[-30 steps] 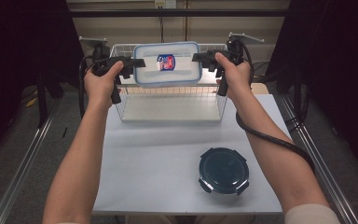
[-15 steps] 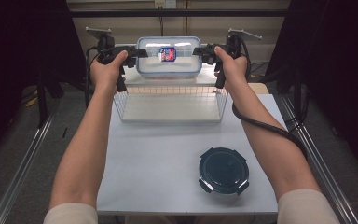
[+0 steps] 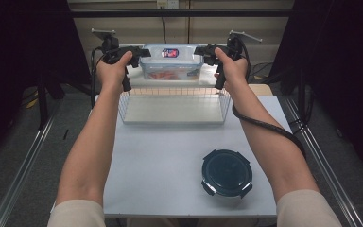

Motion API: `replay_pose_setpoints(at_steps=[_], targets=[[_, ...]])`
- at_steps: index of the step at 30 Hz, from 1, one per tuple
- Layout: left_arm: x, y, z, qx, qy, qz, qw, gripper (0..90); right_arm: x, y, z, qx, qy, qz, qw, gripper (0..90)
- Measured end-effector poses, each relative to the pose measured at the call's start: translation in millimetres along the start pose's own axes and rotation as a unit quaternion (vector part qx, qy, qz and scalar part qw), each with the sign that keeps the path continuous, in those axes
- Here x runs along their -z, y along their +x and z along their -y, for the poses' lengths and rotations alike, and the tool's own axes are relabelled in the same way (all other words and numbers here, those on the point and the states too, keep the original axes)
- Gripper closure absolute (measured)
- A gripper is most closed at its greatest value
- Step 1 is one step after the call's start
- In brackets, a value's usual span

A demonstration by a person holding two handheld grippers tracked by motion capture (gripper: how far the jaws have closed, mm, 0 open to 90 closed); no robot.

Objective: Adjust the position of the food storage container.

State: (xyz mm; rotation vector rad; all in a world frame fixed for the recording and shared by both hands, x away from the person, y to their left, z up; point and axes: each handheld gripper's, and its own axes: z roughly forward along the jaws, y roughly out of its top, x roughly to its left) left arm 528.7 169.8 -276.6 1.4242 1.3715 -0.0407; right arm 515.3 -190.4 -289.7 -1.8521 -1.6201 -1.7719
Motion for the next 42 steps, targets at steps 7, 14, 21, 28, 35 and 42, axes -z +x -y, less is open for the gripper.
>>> replay_pose_setpoints(at_steps=[7,14,21,28,35,42], targets=[[11.7,-4.4,4.9,-0.029,-0.008,-0.024,0.9993,30.7,9.1,9.0,4.7,0.056,-0.002,0.012,0.9983,27.9],[25.5,-11.9,18.1,-0.031,0.000,-0.016,0.9994,25.9,22.5,9.4,18.7,0.066,0.001,-0.002,0.9978,25.6],[39.5,-19.6,35.9,-0.031,0.004,0.000,0.9995,24.3,36.7,14.6,33.8,0.076,0.010,-0.012,0.9970,23.2],[45.2,-28.0,57.6,-0.036,0.030,0.016,0.9988,22.2,52.1,18.9,49.5,0.090,0.012,-0.017,0.9957,22.0],[51.1,-37.7,74.9,-0.045,0.036,0.037,0.9977,17.3,66.4,16.3,66.5,0.100,0.017,-0.018,0.9947,19.8],[51.5,-41.4,91.5,-0.053,0.043,0.048,0.9965,12.9,79.3,5.3,84.9,0.098,0.030,-0.017,0.9946,18.8]])
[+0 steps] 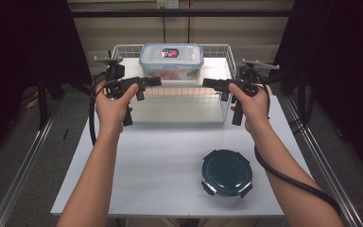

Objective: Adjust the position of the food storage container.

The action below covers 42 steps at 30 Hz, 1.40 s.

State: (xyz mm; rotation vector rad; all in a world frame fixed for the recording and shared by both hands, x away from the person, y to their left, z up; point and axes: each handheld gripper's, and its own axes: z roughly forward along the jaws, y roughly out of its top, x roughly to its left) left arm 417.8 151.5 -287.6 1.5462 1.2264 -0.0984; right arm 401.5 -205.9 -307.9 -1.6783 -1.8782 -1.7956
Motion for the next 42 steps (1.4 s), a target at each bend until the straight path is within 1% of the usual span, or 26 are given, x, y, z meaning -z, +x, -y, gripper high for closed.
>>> replay_pose_setpoints(at_steps=[2,3,6,7,10,12,14,15,17,19,21,22,23,24,25,28,29,30,31,35,36,37,38,39,40,42], targets=[[-1.6,0.2,5.9,0.001,0.000,0.002,1.0000,12.2,1.8,-0.7,2.6,-0.001,0.002,-0.001,1.0000,18.7],[-2.3,1.3,8.5,-0.001,0.006,0.003,1.0000,12.1,3.6,-2.0,5.4,0.001,0.002,-0.002,1.0000,18.7],[-5.8,4.5,16.4,0.003,0.015,0.002,0.9999,10.8,9.5,-7.4,13.1,0.000,0.008,-0.004,1.0000,18.3],[-6.6,6.3,18.9,0.005,0.018,0.006,0.9998,10.8,11.5,-9.9,15.6,0.001,0.009,-0.004,0.9999,18.3],[-8.9,8.8,26.1,0.004,0.022,-0.001,0.9998,10.5,17.5,-16.3,23.1,0.003,0.012,-0.003,0.9999,18.2],[-9.7,8.9,31.0,-0.002,0.025,-0.009,0.9996,10.1,21.6,-19.9,28.2,0.006,0.016,-0.002,0.9999,18.0],[-10.2,8.8,36.1,-0.003,0.030,-0.004,0.9995,9.5,25.7,-23.4,33.2,0.007,0.017,-0.001,0.9998,17.9],[-10.5,8.2,40.8,-0.007,0.029,-0.008,0.9995,9.2,27.9,-25.2,35.7,0.010,0.019,0.000,0.9998,17.8],[-11.0,7.8,43.1,-0.005,0.031,-0.004,0.9995,8.6,33.2,-28.6,42.1,0.010,0.023,0.002,0.9997,17.5],[-13.6,9.0,51.3,-0.007,0.035,-0.002,0.9994,8.1,36.8,-30.8,47.4,0.011,0.027,0.001,0.9996,17.4],[-14.4,9.8,53.8,-0.005,0.038,-0.003,0.9993,7.8,38.3,-31.9,50.2,0.015,0.030,0.002,0.9995,17.3],[-16.5,12.0,59.1,-0.006,0.040,-0.006,0.9992,7.7,41.6,-34.4,56.3,0.018,0.035,0.004,0.9992,17.0],[-16.5,12.0,59.1,-0.006,0.040,-0.006,0.9992,7.6,41.6,-34.4,56.3,0.018,0.035,0.004,0.9992,17.0],[-18.1,14.0,64.5,-0.004,0.043,-0.005,0.9990,7.5,44.3,-36.7,61.7,0.022,0.041,0.008,0.9989,16.7],[-19.0,14.6,67.5,-0.001,0.044,-0.003,0.9990,7.5,45.5,-38.2,63.7,0.022,0.043,0.008,0.9988,16.7],[-21.3,16.8,75.5,-0.004,0.050,0.000,0.9987,7.4,50.4,-45.6,72.3,0.022,0.050,0.014,0.9984,16.5],[-21.3,16.8,75.5,-0.004,0.050,0.000,0.9987,7.4,50.4,-45.6,72.3,0.022,0.050,0.014,0.9984,16.5],[-22.9,18.6,80.2,-0.006,0.055,0.000,0.9984,7.3,54.2,-51.8,79.2,0.018,0.054,0.017,0.9982,16.5],[-23.6,19.3,82.5,-0.002,0.057,-0.001,0.9984,7.2,55.4,-53.5,81.5,0.016,0.055,0.018,0.9982,16.6],[-26.2,21.6,89.3,-0.005,0.061,0.001,0.9981,7.2,60.7,-58.4,90.1,0.014,0.065,0.020,0.9976,16.5],[-27.7,21.5,92.5,-0.001,0.063,0.002,0.9980,7.2,62.4,-60.1,92.9,0.014,0.066,0.022,0.9975,16.5],[-29.5,22.0,96.4,-0.003,0.070,0.003,0.9975,7.0,66.0,-63.6,99.9,0.012,0.069,0.026,0.9972,16.5],[-30.1,22.3,98.7,-0.006,0.072,0.001,0.9974,6.9,66.5,-63.9,101.2,0.010,0.070,0.026,0.9972,16.5],[-30.6,22.3,101.0,-0.002,0.074,0.002,0.9972,6.9,67.5,-65.3,103.9,0.010,0.071,0.025,0.9971,16.5],[-31.0,23.3,103.1,-0.007,0.076,0.003,0.9971,6.9,68.6,-66.6,106.4,0.011,0.073,0.025,0.9969,16.5],[-31.3,24.2,105.2,-0.006,0.078,0.003,0.9969,6.9,70.0,-68.1,110.9,0.004,0.075,0.024,0.9968,16.5]])
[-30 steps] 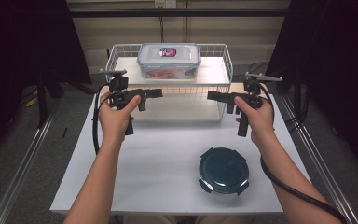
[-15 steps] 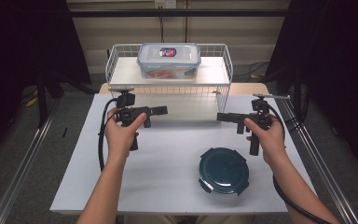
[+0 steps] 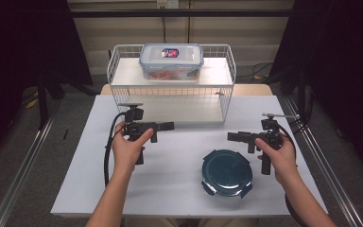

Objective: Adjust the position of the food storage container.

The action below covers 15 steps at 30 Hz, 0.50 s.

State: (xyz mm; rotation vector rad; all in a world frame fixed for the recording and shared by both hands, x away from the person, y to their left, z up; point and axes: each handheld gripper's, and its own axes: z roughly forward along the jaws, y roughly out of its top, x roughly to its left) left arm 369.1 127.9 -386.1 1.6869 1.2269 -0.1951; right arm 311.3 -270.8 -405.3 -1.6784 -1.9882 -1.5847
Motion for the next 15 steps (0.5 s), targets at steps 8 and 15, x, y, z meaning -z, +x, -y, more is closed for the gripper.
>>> replay_pose_setpoints(at_steps=[8,15], targets=[[-4.6,7.4,14.2,0.004,0.017,-0.002,0.9999,6.8,8.4,-10.5,19.3,0.004,0.012,0.019,0.9997,16.6],[-13.8,2.9,22.1,0.009,0.034,0.020,0.9992,6.7,16.3,-20.6,34.9,-0.009,0.020,0.028,0.9994,17.8]])
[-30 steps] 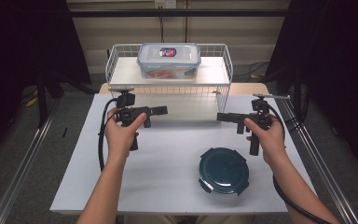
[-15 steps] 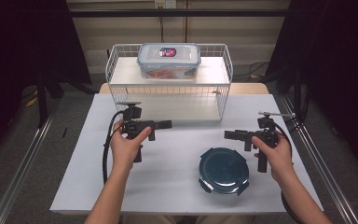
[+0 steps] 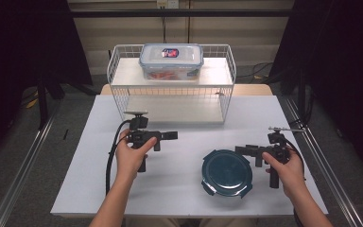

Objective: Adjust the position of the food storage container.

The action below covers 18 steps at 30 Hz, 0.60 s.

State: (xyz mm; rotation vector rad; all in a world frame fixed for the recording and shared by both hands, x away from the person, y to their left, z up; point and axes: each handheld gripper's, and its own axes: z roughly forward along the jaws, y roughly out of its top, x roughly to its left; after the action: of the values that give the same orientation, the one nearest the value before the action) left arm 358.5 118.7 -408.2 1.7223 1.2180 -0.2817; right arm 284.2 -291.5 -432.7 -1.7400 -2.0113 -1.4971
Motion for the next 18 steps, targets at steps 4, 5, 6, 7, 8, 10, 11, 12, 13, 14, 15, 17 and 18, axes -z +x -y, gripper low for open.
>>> replay_pose_setpoints(at_steps=[4,5,6,7,8,10,11,12,13,14,15,17,18], targets=[[-3.8,-0.9,3.1,-0.002,0.003,0.011,0.9999,6.7,1.6,-2.7,5.1,-0.009,0.004,-0.001,0.9999,18.3],[-6.4,-1.7,5.1,-0.003,0.009,0.016,0.9998,6.7,2.2,-3.5,6.3,-0.010,0.005,-0.001,0.9999,18.6],[-7.9,-1.9,6.1,-0.005,0.012,0.019,0.9997,6.6,4.9,-5.9,11.2,-0.014,0.005,0.005,0.9999,19.2],[-10.4,-2.8,6.9,-0.003,0.017,0.017,0.9997,6.6,5.7,-6.2,12.5,-0.017,0.007,0.006,0.9998,19.3],[-12.1,-3.0,7.2,0.000,0.019,0.023,0.9996,6.6,6.4,-6.6,13.8,-0.016,0.008,0.008,0.9998,19.5],[-14.2,-3.1,7.6,-0.001,0.020,0.021,0.9996,6.6,8.0,-8.0,17.1,-0.015,0.009,0.012,0.9998,20.1],[-15.0,-2.7,7.7,-0.003,0.021,0.022,0.9995,6.6,8.5,-8.6,18.7,-0.017,0.007,0.011,0.9998,20.1],[-16.1,-3.3,8.2,-0.001,0.024,0.024,0.9994,6.6,9.5,-8.8,19.7,-0.019,0.009,0.010,0.9997,20.3],[-17.0,-2.9,8.4,-0.006,0.023,0.019,0.9995,6.6,10.8,-8.8,21.2,-0.021,0.009,0.011,0.9997,20.3],[-17.2,-2.9,8.6,-0.008,0.026,0.020,0.9994,6.6,11.8,-8.8,22.3,-0.020,0.007,0.014,0.9997,20.5],[-17.6,-3.8,9.0,-0.004,0.026,0.023,0.9994,6.6,13.5,-8.9,23.5,-0.020,0.006,0.013,0.9997,20.6],[-17.7,-4.6,9.6,-0.005,0.027,0.024,0.9993,6.6,16.5,-9.3,26.2,-0.020,0.004,0.016,0.9997,20.7],[-17.8,-4.7,9.8,-0.008,0.024,0.021,0.9995,6.6,18.1,-9.3,27.7,-0.022,0.004,0.016,0.9996,20.9]])
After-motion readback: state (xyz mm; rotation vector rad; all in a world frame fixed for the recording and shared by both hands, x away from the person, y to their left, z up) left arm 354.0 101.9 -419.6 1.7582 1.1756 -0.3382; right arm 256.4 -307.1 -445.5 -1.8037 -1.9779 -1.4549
